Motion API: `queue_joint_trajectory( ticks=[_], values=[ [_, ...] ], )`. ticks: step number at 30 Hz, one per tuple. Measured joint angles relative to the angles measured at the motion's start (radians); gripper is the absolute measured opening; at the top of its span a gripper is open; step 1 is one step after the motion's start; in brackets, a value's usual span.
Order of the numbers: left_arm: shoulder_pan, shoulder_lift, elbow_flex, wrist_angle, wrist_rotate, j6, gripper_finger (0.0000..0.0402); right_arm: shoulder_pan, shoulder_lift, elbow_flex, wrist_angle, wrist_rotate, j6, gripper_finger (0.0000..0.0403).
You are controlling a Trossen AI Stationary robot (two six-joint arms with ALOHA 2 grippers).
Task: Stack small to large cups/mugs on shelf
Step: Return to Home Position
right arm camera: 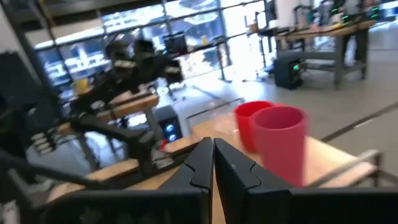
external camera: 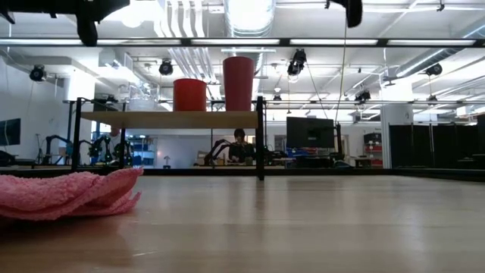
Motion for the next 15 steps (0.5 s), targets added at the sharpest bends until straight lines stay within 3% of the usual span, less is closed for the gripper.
queue_joint_trajectory(
  ticks=[8,15],
  values=[
    [0.000,0.003,-0.026,0.009,0.000,-0.016,0.0000,-0.134,-0.152,-0.121,0.003,-0.115,0.012,0.0009],
    [0.000,0.003,-0.098,0.009,-0.009,-0.020,0.0000,-0.189,-0.256,-0.211,-0.007,-0.127,0.010,0.0009]
  ],
)
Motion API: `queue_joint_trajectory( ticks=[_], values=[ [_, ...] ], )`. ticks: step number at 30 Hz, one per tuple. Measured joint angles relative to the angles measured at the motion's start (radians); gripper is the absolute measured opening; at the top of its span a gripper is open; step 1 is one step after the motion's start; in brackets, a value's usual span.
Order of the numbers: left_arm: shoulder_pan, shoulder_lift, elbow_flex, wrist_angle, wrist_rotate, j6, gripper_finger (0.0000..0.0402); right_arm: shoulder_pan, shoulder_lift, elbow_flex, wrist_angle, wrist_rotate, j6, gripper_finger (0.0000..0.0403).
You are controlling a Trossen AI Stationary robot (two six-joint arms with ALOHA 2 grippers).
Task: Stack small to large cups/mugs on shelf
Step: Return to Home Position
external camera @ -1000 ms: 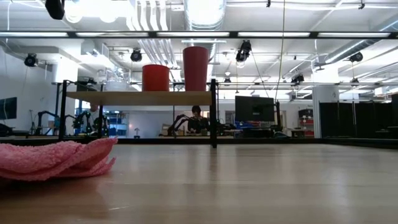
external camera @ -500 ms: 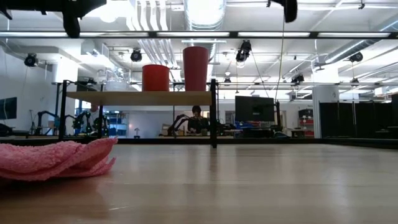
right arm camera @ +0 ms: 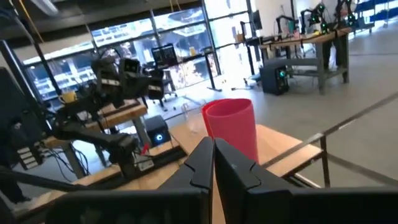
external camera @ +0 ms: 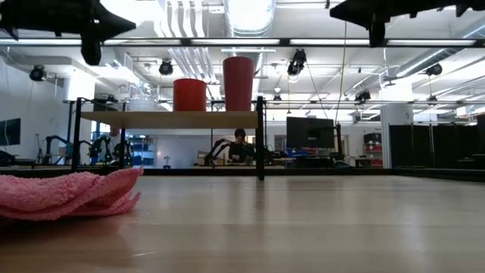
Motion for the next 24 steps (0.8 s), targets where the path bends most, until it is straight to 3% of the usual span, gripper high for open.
queue_joint_trajectory(
  ticks=[12,24],
  values=[
    [0.000,-0.035,-0.136,0.049,-0.018,-0.046,0.0000,-0.019,-0.063,-0.151,-0.041,0.017,0.123,0.0009],
    [0.000,-0.043,-0.266,0.163,-0.027,-0.047,0.0000,-0.028,-0.063,-0.176,0.030,0.033,0.128,0.0009]
  ],
)
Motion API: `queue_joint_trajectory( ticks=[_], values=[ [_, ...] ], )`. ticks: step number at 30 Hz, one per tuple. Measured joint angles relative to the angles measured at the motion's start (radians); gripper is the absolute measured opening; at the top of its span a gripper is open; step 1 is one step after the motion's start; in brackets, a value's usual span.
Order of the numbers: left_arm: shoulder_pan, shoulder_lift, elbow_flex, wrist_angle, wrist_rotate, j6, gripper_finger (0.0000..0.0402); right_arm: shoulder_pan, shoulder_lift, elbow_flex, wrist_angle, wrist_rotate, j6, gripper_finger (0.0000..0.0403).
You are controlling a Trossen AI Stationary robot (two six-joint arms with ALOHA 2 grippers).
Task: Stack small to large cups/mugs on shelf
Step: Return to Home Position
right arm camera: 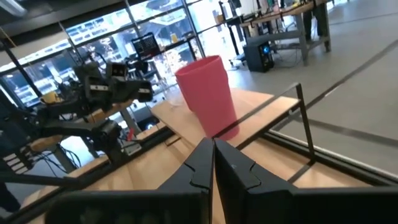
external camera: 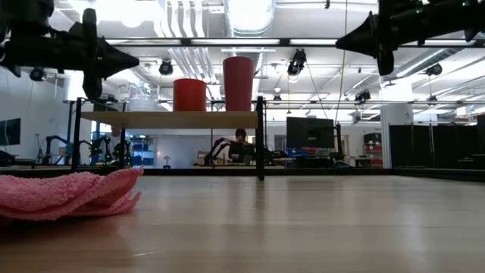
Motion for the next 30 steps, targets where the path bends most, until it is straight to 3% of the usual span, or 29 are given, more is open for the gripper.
queue_joint_trajectory(
  ticks=[7,20,30],
  values=[
    [-0.015,0.028,-0.053,0.137,-0.029,-0.029,0.0000,-0.001,0.001,0.001,0.048,0.000,-0.016,0.0009],
    [-0.216,0.205,-0.072,0.413,-0.071,-0.005,0.0000,-0.001,0.002,0.001,0.094,0.000,-0.025,0.0009],
    [-0.351,0.244,-0.072,0.426,-0.093,-0.078,0.0000,-0.001,0.002,0.001,0.093,0.000,-0.010,0.0009]
  ],
)
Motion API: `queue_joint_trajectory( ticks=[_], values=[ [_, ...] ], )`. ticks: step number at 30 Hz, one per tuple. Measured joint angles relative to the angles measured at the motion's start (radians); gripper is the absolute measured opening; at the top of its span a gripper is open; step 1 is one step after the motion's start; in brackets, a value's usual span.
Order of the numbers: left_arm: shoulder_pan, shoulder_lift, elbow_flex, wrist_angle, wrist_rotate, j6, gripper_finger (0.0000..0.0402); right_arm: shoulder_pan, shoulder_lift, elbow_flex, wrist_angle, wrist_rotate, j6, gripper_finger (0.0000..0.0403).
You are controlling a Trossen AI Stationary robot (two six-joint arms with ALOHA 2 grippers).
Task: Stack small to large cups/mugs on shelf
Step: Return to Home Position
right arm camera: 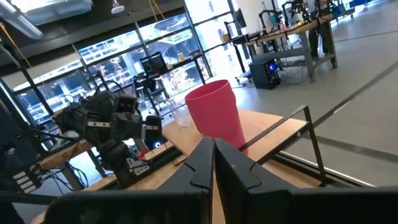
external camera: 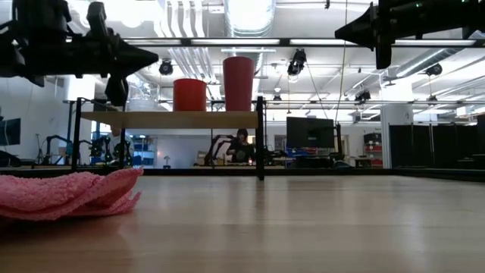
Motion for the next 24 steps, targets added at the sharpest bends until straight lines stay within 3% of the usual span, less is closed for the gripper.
queue_joint_trajectory(
  ticks=[9,18,21,24],
  values=[
    [-0.005,-0.159,0.028,-0.014,0.040,-0.004,0.0000,0.000,0.000,0.000,-0.002,0.000,-0.015,0.0009],
    [-0.028,-0.282,0.029,-0.183,0.107,-0.060,0.0000,0.000,0.000,0.000,-0.002,0.000,-0.023,0.0009],
    [-0.030,-0.328,0.053,-0.288,0.107,-0.052,0.0000,0.000,0.000,0.000,-0.002,0.000,-0.023,0.0009],
    [-0.030,-0.375,0.114,-0.529,0.107,-0.052,0.0000,0.000,0.000,0.000,-0.002,0.000,-0.023,0.0009]
  ],
)
